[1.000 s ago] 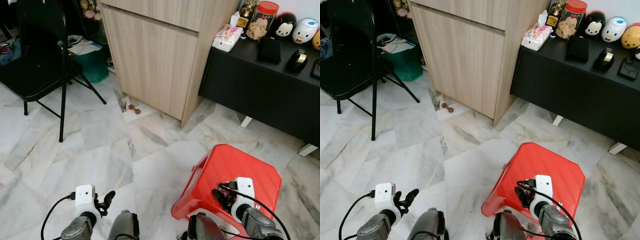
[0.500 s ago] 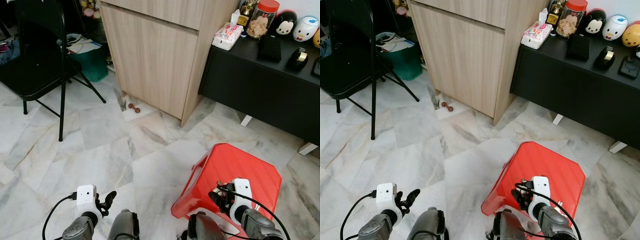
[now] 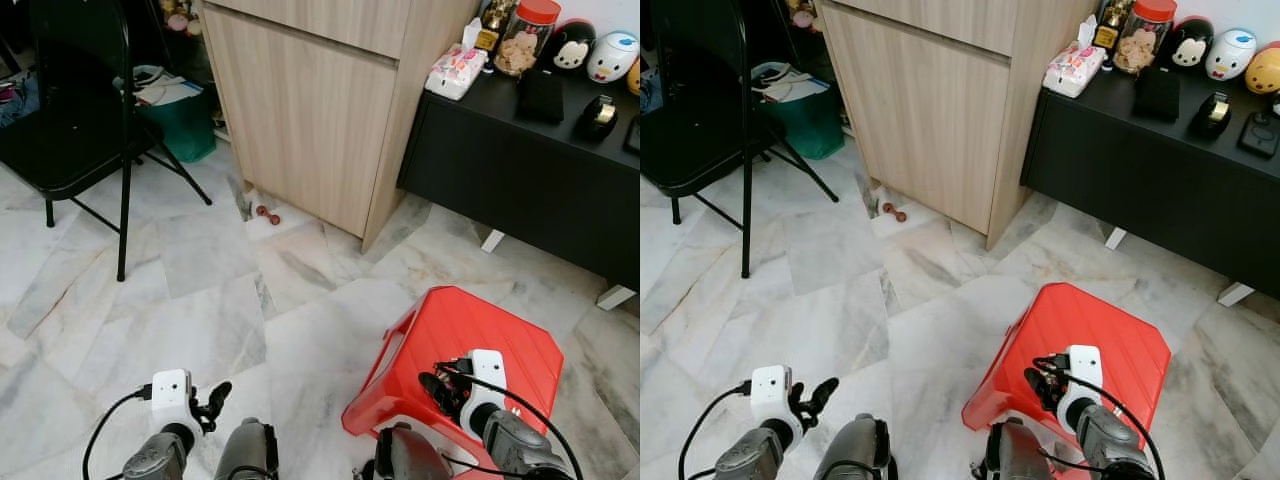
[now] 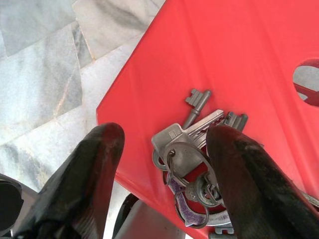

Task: Hang keys on a hook

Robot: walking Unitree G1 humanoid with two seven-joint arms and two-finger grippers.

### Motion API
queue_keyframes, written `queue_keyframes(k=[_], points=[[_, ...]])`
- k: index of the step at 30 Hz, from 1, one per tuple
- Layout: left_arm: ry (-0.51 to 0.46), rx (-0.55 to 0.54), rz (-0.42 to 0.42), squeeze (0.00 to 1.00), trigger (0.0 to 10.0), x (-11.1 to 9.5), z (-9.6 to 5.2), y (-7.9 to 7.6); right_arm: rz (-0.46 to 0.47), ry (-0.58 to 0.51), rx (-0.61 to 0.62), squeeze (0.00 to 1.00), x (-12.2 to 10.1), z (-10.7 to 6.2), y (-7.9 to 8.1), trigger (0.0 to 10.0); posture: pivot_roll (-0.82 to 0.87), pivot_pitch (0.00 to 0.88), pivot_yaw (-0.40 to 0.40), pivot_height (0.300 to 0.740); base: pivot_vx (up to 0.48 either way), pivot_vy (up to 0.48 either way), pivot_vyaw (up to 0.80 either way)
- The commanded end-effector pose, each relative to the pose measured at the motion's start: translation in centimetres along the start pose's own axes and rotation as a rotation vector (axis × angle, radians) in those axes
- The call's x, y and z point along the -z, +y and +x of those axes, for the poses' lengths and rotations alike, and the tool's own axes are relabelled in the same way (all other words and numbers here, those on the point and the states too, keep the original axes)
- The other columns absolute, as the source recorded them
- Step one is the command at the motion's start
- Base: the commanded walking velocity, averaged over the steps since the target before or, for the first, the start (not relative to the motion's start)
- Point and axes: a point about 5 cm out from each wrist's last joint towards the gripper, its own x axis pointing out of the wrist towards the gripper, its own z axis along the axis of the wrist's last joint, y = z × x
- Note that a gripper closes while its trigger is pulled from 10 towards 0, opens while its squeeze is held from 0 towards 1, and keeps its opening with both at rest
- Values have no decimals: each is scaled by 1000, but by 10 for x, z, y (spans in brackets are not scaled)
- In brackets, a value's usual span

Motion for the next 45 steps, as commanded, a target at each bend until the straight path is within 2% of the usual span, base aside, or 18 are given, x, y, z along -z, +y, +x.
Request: queue_keyframes(k=[1, 5, 10, 21, 32, 33, 34, 35, 36, 37, 38, 45], points=[[54, -17, -2, 0, 10000, 13, -7, 7, 1, 11, 37, 0, 3, -4, -7, 10000, 140, 208, -29, 646, 0, 0, 0], [57, -20, 0, 0, 10000, 14, -8, 8, 13, 17, 92, 0, 3, -6, -15, 10000, 139, 208, -28, 646, 0, 0, 0], [59, -20, 2, 0, 10000, 14, -8, 9, 19, 15, 96, 0, 1, -7, -17, 10000, 138, 208, -27, 646, 0, 0, 0], [61, -20, 7, 0, 10000, 13, -7, 8, 39, 64, 58, 0, 12, -5, -10, 10000, 143, 208, -26, 646, 0, 0, 0], [64, -16, 10, 0, 10000, 15, -6, 4, 49, 73, 66, 0, 14, -7, -12, 10000, 140, 208, -26, 646, 0, 0, 0], [65, -15, 10, 0, 10000, 15, -6, 3, 49, 82, 68, 0, 15, -7, -12, 8745, 140, 208, -26, 646, 0, 0, 0], [65, -15, 10, 0, 10000, 15, -6, 3, 49, 89, 69, 0, 15, -7, -12, 8745, 140, 209, -27, 646, 0, 0, 0], [67, -15, 12, 0, 10000, 15, -6, 3, 45, 99, 71, 0, 17, -7, -12, 4039, 141, 209, -27, 646, 0, 0, 0], [67, -15, 11, 0, 10000, 15, -6, 3, 46, 100, 72, 0, 17, -7, -11, 3922, 142, 209, -28, 646, 0, 0, 0], [67, -15, 11, 0, 10000, 15, -6, 3, 47, 100, 73, 0, 18, -7, -11, 902, 142, 209, -28, 646, 0, 0, 0], [66, -15, 11, 0, 10000, 15, -6, 2, 50, 99, 74, 0, 18, -7, -11, 0, 142, 209, -27, 646, 0, 0, 0], [70, -16, 12, 0, 10000, 15, -6, 3, 53, 106, 70, 0, 19, -7, -11, 0, 141, 210, -28, 646, 0, 0, 0]])
